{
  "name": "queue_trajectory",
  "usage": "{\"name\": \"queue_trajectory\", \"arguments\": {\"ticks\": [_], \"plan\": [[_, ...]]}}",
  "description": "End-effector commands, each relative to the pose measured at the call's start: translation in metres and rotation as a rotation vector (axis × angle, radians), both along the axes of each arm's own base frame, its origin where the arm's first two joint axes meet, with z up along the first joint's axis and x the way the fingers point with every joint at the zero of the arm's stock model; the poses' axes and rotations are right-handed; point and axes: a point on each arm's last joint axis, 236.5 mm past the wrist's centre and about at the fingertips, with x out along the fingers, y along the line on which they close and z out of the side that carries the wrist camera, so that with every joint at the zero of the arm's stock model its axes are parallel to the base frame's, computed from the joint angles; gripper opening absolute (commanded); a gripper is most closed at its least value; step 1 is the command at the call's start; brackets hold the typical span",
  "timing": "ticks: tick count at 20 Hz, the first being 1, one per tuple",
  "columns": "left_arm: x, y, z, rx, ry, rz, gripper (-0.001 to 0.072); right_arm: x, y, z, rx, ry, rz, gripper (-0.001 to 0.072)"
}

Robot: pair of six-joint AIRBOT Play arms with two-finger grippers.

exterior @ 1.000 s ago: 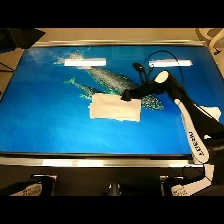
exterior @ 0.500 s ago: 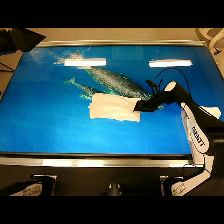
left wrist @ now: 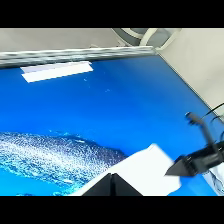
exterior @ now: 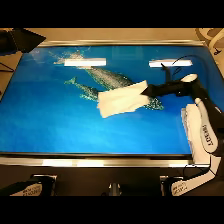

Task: Fold the shirts.

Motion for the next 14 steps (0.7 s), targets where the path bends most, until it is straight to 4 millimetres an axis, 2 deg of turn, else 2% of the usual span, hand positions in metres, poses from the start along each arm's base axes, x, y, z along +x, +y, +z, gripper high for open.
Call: {"name": "queue_trajectory", "arguments": {"ticks": [1,5,8,10,14], "plan": [[0.002,0.001,0.000,-0.002,-0.002,0.005,0.0026,-0.003,-0.088,0.067,-0.070,-0.073,-0.091,0.0021],[0.004,0.001,-0.003,-0.002,0.005,0.005,0.0026,-0.038,-0.212,0.114,-0.216,-0.082,-0.337,0.0021],[0.005,0.001,-0.004,-0.003,0.007,0.005,0.0026,-0.081,-0.280,0.132,-0.308,-0.054,-0.490,0.0021],[0.006,0.001,-0.005,-0.002,0.009,0.005,0.0026,-0.110,-0.305,0.134,-0.334,0.005,-0.555,0.0021],[0.006,0.001,-0.006,-0.003,0.011,0.005,0.0026,-0.139,-0.318,0.148,-0.320,0.035,-0.619,0.0021]]}}
